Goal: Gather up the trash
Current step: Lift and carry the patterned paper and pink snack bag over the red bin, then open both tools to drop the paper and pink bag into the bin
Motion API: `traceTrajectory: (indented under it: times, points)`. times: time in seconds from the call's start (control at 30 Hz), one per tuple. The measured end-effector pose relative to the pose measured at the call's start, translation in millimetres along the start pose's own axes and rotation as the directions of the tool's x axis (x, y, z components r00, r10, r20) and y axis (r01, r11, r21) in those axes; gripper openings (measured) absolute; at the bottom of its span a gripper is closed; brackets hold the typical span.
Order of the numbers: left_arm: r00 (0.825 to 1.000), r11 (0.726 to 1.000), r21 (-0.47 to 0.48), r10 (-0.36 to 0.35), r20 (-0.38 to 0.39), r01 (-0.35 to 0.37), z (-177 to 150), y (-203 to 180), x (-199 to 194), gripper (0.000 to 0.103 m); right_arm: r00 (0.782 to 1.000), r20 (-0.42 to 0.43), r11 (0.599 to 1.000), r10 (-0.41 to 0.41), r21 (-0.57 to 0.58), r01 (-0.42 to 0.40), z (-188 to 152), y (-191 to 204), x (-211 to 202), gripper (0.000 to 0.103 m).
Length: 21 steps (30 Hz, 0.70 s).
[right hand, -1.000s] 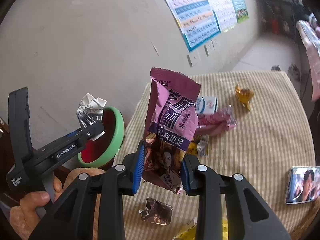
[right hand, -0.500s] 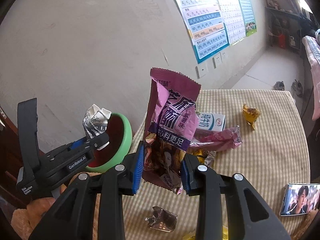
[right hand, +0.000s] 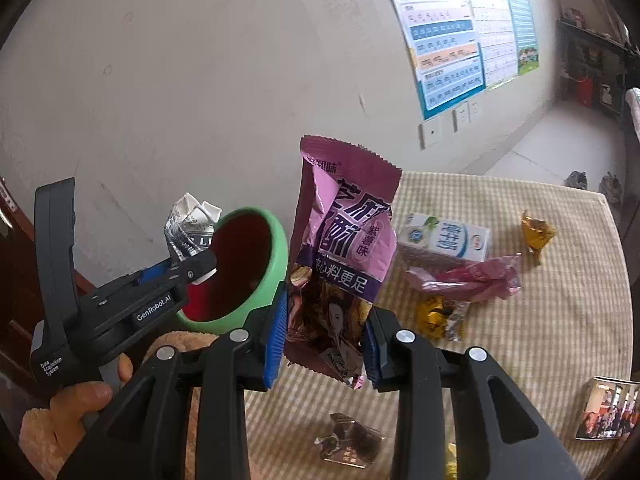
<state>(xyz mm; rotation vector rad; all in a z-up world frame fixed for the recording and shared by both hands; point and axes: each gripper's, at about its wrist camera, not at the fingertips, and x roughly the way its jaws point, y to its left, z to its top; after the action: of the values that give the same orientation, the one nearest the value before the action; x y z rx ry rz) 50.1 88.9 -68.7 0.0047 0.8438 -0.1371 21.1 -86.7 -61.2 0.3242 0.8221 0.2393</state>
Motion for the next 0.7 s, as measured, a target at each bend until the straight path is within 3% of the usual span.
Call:
traceTrajectory:
  times: [0.7]
  points:
    - [0.994,0.988,-0.111,0.109,-0.008,-0.109,-6.2,76.7,3.8,0.038,0.994,-0.091,0.99,0.068,-0.116,-0.079,24.4,57.3,61.1,0.032]
